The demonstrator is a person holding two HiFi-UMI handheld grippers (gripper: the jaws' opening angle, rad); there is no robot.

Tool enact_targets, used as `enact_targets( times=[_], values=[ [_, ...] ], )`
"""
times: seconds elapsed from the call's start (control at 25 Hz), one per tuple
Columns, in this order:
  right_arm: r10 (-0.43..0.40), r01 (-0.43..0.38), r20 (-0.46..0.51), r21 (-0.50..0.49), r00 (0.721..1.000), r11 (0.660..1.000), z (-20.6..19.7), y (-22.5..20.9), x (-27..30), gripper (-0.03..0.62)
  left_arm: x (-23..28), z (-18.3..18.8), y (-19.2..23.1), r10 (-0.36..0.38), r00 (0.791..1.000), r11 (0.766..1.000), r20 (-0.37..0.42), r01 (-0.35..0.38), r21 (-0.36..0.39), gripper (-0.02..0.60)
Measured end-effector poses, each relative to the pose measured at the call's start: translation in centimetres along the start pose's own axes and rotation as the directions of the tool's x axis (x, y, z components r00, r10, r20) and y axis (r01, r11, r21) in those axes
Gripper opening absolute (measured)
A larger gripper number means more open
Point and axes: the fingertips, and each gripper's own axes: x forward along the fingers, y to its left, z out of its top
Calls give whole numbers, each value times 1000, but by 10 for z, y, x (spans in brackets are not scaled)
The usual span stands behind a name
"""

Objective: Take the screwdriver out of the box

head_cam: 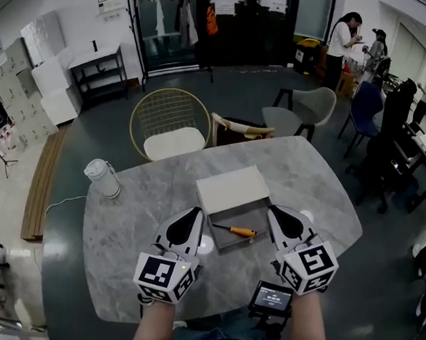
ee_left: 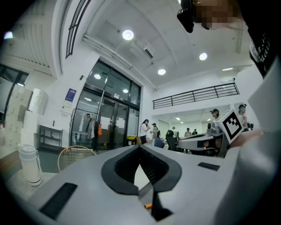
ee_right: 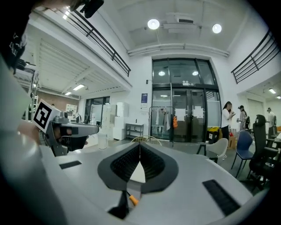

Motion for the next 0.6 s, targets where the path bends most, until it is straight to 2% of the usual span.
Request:
enact_targets(
  times=[0.16,0.32,0.48,0.6],
  values=[
    [126,-127,-35,-23,991,992,-5,-14,28,25,8,-4,17,139,990,990,0,-139,-16,12],
    [226,-230,-85,-47,970,972,-17,-16,50,26,-1,-13,33,262,965,964,-16,-262,-35,12],
    [294,-304,-147,-51,944,951,-37,-12,68,26,-12,-25,44,340,939,939,-41,-342,-41,12],
    [338,-360,-221,-67,915,931,-58,-2,82,26,-22,-33,56,388,919,919,-63,-391,-44,12]
  ],
)
